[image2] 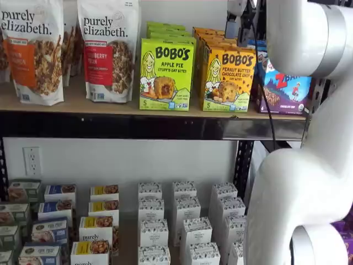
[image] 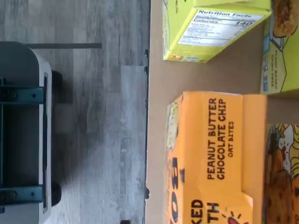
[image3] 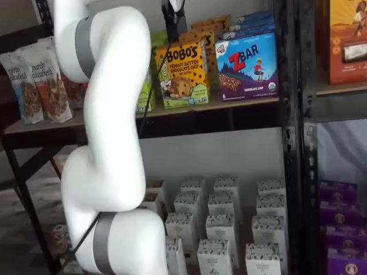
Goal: Pick up the orange box on the top shelf, the fifth box from the left
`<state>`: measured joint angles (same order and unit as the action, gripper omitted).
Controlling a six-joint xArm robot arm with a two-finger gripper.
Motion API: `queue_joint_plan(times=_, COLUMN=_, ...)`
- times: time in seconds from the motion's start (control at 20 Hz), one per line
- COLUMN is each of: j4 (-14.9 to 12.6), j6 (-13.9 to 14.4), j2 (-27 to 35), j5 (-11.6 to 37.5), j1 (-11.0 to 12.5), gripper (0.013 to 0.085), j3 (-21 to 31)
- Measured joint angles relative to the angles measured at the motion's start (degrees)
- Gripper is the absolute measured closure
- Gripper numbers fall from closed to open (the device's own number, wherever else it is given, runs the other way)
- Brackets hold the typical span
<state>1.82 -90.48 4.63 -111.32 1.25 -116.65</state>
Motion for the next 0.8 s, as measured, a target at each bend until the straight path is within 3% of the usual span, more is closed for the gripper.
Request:
queue_joint_plan(times=0.5, j4=-0.1, j6=2.1, j2=-1.5, j5=-1.7, j1=-2.1, gripper=0.013, j3=-0.1)
queue_joint_plan(times=0.8, j4=0.1, j6=1.6, j2=-2.3, j5=-0.6, j1=-1.6, gripper=0.013, j3=2.6)
